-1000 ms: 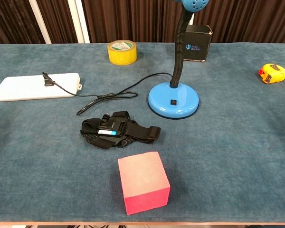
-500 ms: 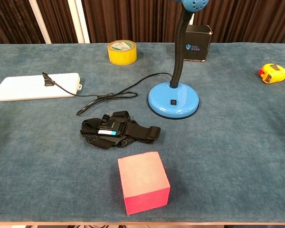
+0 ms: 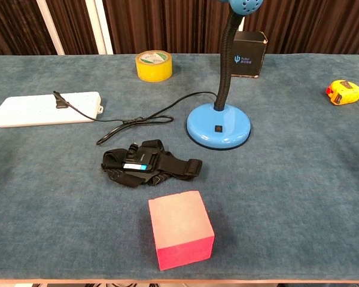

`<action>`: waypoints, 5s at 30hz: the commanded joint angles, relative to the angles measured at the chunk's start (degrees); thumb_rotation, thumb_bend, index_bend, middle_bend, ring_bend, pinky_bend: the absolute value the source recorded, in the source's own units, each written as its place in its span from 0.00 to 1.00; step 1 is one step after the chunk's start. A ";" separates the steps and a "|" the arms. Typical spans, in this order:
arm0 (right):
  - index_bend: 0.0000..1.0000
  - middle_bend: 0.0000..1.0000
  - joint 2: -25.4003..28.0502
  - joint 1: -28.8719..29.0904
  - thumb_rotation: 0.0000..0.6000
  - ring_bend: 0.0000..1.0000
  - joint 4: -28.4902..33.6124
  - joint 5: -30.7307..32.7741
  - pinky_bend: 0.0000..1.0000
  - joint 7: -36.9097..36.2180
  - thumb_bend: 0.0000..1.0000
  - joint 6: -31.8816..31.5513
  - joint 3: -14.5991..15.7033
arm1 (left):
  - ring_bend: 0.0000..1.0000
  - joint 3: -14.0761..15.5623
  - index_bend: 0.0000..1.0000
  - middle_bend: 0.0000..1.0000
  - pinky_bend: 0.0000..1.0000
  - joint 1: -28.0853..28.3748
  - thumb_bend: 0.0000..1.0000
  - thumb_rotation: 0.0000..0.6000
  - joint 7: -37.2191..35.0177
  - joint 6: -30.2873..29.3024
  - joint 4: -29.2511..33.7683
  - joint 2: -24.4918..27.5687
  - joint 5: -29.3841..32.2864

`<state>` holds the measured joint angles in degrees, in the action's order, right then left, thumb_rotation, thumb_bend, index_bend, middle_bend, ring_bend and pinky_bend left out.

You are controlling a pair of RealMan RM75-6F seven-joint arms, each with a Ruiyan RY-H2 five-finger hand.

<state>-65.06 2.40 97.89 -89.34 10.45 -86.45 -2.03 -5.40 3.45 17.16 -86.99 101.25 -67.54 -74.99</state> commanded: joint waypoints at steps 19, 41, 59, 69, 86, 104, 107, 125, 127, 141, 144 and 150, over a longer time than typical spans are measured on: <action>0.00 0.52 -1.40 23.85 1.00 0.68 8.97 24.81 0.68 15.35 0.40 33.53 -7.33 | 0.00 -0.39 0.17 0.03 0.00 0.20 0.64 1.00 -0.05 0.52 0.47 -0.08 1.28; 0.00 0.53 -17.22 39.34 1.00 0.69 6.00 50.23 0.83 29.56 0.40 31.45 -9.03 | 0.00 -0.54 0.17 0.03 0.00 0.33 0.64 1.00 -0.61 1.05 0.99 0.28 2.19; 0.00 0.53 -22.97 46.67 1.00 0.69 3.10 58.64 0.91 32.44 0.40 29.03 -9.65 | 0.00 -0.64 0.17 0.03 0.00 0.37 0.64 1.00 -0.98 1.04 0.97 0.47 2.38; 0.00 0.53 -24.17 48.57 1.00 0.69 1.76 60.67 0.95 32.44 0.40 28.67 -8.79 | 0.00 -0.58 0.17 0.03 0.00 0.43 0.64 1.00 -0.99 1.13 0.92 0.46 2.39; 0.00 0.53 -24.78 49.91 1.00 0.69 0.56 61.40 0.99 30.92 0.40 28.66 -7.41 | 0.00 -0.63 0.17 0.03 0.00 0.46 0.64 1.00 -0.81 1.01 0.87 0.47 2.54; 0.00 0.53 -24.89 50.48 1.00 0.69 0.80 61.37 1.00 29.68 0.40 28.30 -6.28 | 0.00 -0.67 0.17 0.03 0.00 0.53 0.64 1.00 -0.54 1.11 0.83 0.42 2.94; 0.00 0.53 -24.94 50.62 1.00 0.69 0.74 61.55 1.00 29.69 0.40 28.35 -6.01 | 0.00 -0.68 0.17 0.03 0.00 0.54 0.64 1.00 -0.53 1.10 0.84 0.42 2.97; 0.14 0.53 -25.28 51.74 1.00 0.69 1.74 62.35 1.00 30.53 0.40 28.01 -4.64 | 0.00 -0.73 0.17 0.03 0.00 0.57 0.64 1.00 -0.33 0.94 0.69 0.28 3.07; 0.16 0.53 -25.46 52.05 1.00 0.69 1.44 62.90 1.00 30.96 0.40 27.90 -4.56 | 0.00 -0.73 0.17 0.03 0.00 0.57 0.64 1.00 -0.30 0.91 0.68 0.30 3.05; 0.00 0.16 -22.92 50.98 1.00 0.40 4.13 56.52 1.00 30.01 0.40 19.67 -6.57 | 0.00 -0.79 0.17 0.03 0.00 0.51 0.64 1.00 -0.36 0.73 0.51 0.36 3.07; 0.00 0.10 -17.86 48.84 1.00 0.33 9.65 54.48 1.00 28.95 0.39 16.06 -7.13 | 0.00 -0.74 0.17 0.03 0.00 0.48 0.64 1.00 -0.35 0.70 0.55 0.35 3.02; 0.00 0.04 -3.03 41.91 1.00 0.22 22.83 49.19 1.00 25.77 0.33 12.01 -3.83 | 0.00 -0.76 0.17 0.03 0.00 0.42 0.64 1.00 -0.07 0.19 0.67 0.20 2.63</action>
<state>-76.34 49.09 113.63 -35.54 38.36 -71.23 -8.27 -6.14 3.88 17.07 -86.76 101.91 -67.32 -72.35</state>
